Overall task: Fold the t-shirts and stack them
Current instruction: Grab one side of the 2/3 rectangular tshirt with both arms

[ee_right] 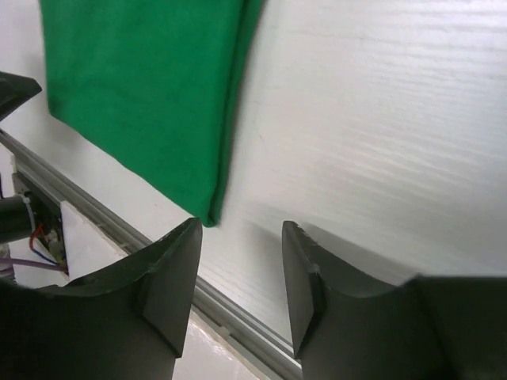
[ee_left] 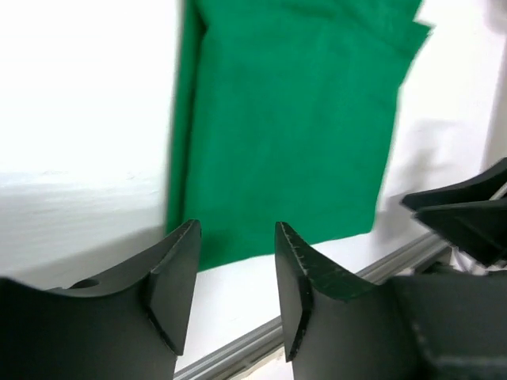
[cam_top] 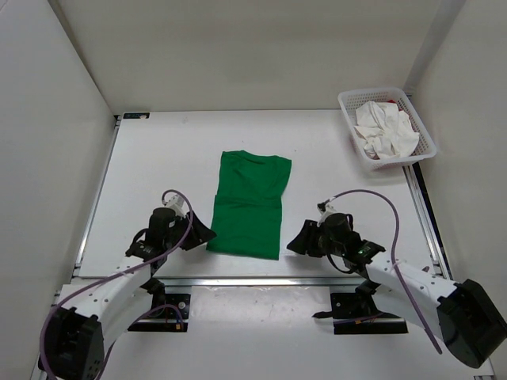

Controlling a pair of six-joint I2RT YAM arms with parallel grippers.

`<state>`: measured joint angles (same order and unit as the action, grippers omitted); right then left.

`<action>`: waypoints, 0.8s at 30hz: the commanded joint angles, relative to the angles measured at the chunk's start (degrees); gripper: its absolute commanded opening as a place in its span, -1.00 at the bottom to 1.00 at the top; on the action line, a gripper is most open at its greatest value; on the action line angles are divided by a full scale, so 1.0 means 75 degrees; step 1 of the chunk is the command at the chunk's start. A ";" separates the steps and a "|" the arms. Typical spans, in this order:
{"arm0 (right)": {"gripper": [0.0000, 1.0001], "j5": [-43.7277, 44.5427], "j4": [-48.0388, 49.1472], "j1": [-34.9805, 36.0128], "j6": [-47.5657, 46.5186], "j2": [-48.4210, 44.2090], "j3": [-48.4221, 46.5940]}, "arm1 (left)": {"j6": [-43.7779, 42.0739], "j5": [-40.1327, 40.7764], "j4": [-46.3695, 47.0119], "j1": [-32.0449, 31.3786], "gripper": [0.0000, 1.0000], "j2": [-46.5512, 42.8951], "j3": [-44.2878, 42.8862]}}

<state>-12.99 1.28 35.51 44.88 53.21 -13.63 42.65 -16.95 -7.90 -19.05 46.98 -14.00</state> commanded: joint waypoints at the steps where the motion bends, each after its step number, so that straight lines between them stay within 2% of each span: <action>1: -0.12 -0.0049 0.0016 0.0046 0.0332 -0.0158 0.0340 | -0.0577 0.0232 -0.1219 -0.0049 0.08 0.0180 -0.0068; 6: 0.04 0.0010 0.0461 0.0621 0.0344 0.0894 -0.0022 | -0.0602 0.0408 -0.1010 -0.0015 0.25 0.0427 0.0448; 11: -0.02 -0.0189 0.1142 0.1078 0.0484 0.1974 -0.0339 | -0.0461 0.0583 -0.0681 -0.0377 0.22 0.0872 0.0449; 14: -0.18 -0.0131 0.1340 0.1231 0.0613 0.2362 -0.0398 | -0.0379 0.0619 -0.0552 -0.0589 0.06 0.0990 0.0518; 16: -0.31 -0.0213 0.1528 0.1289 0.0637 0.2595 -0.0433 | -0.0378 0.0585 -0.0482 -0.0461 -0.15 0.0920 0.0612; 17: -0.48 -0.0201 0.1540 0.1312 0.0660 0.2805 -0.0456 | -0.0367 0.0561 -0.0482 -0.0460 -0.28 0.0885 0.0601; 18: -0.74 -0.0224 0.1575 0.1301 0.0672 0.2796 -0.0514 | -0.0367 0.0549 -0.0482 -0.0367 -0.35 0.0884 0.0601; 19: -0.94 -0.0155 0.1576 0.1347 0.0672 0.2854 -0.0515 | -0.0367 0.0503 -0.0540 -0.0332 -0.52 0.0815 0.0601; 21: -1.00 -0.0026 0.1425 0.1441 0.0695 0.2634 -0.0550 | -0.0332 0.0490 -0.0727 -0.0471 -0.81 0.0558 0.0531; 24: -0.99 0.0279 0.0909 0.1780 0.0986 0.1942 -0.0294 | -0.0518 0.0490 -0.1848 -0.0682 -1.00 -0.0062 0.0180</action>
<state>-14.17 11.86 46.57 50.74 71.55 -17.10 40.71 -14.33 -11.20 -22.90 50.00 -11.46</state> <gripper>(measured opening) 0.010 0.030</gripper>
